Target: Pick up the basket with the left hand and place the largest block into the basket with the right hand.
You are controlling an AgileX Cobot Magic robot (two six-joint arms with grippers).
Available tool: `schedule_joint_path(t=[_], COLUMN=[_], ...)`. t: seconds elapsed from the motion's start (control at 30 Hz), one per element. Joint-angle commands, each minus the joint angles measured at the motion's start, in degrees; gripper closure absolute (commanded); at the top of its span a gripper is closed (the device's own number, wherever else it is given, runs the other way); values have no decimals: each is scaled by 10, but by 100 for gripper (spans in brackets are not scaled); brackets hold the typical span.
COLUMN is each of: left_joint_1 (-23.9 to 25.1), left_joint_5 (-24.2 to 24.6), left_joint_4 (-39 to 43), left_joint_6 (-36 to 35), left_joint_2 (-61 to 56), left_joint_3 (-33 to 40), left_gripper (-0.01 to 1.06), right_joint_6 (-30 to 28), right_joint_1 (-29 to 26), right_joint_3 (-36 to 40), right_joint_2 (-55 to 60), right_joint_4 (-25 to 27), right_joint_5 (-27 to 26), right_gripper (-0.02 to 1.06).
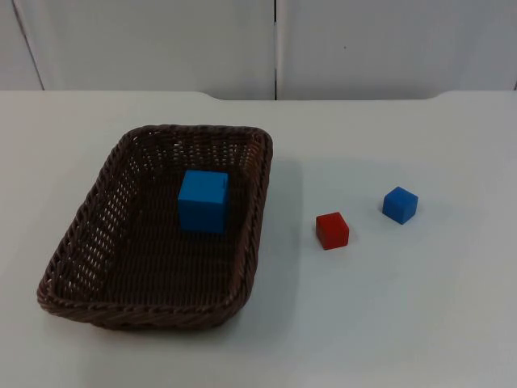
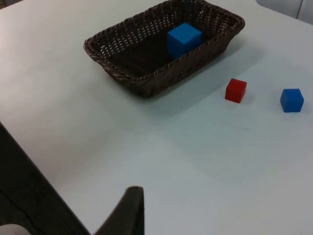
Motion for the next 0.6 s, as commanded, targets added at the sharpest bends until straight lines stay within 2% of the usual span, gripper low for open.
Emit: schedule_joint_path(t=[0.0,0.57], left_joint_1=[1,1], left_joint_5=[-4,-4], left_joint_4=[2,2], left_joint_6=[-4,-4], left_joint_2=[-3,-3], left_joint_3=[3,3], left_gripper=[0,0], right_joint_6=[1,1], right_joint_1=[0,0], right_joint_3=[4,4], right_joint_2=[-2,-2], right_joint_4=[0,0], right_joint_5=[-1,-1], right_gripper=[-1,-1])
